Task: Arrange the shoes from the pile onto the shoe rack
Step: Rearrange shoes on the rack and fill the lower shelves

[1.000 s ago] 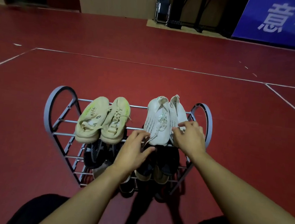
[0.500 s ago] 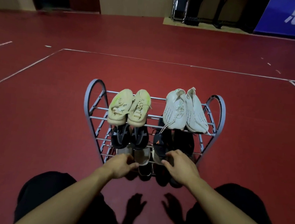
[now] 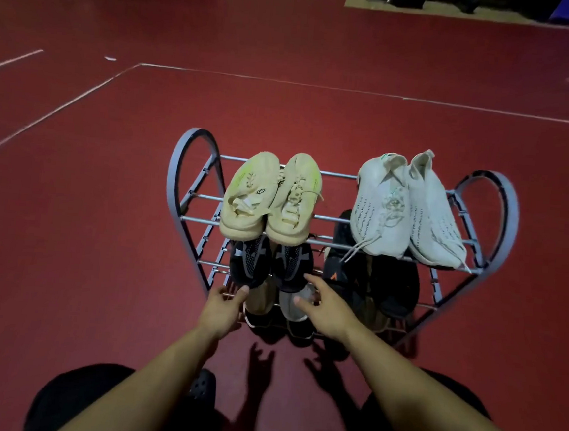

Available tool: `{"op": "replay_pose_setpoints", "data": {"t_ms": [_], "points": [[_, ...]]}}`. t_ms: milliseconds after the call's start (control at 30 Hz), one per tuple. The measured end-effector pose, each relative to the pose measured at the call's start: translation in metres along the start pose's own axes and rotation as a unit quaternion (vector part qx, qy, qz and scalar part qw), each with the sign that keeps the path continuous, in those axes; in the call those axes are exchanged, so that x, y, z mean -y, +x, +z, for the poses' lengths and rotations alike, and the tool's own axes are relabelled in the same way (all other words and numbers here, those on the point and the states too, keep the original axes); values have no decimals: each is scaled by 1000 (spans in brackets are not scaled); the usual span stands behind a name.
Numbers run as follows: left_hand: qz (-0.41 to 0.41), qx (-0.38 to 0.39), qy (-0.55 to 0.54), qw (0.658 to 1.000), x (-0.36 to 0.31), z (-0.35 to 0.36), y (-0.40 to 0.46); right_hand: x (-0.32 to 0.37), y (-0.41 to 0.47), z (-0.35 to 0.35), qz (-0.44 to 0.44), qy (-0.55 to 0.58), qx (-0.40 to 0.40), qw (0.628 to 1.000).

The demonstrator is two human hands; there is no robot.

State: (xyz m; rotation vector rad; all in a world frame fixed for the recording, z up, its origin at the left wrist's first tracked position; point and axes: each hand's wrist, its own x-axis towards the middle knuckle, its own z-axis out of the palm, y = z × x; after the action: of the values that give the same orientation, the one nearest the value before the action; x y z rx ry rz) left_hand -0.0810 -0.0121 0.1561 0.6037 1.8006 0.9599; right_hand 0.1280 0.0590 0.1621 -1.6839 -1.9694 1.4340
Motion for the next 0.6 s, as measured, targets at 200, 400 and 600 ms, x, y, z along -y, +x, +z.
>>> {"op": "replay_pose_setpoints", "data": {"t_ms": [200, 400, 600], "points": [[-78, 16, -128, 989, -6, 8, 42, 8, 45, 30, 73, 244, -52, 966], [-132, 11, -333, 934, -10, 41, 59, 16, 68, 60, 115, 420, -124, 892], [-44, -12, -298, 953, -8, 57, 64, 14, 72, 68, 115, 408, -146, 894]]}}
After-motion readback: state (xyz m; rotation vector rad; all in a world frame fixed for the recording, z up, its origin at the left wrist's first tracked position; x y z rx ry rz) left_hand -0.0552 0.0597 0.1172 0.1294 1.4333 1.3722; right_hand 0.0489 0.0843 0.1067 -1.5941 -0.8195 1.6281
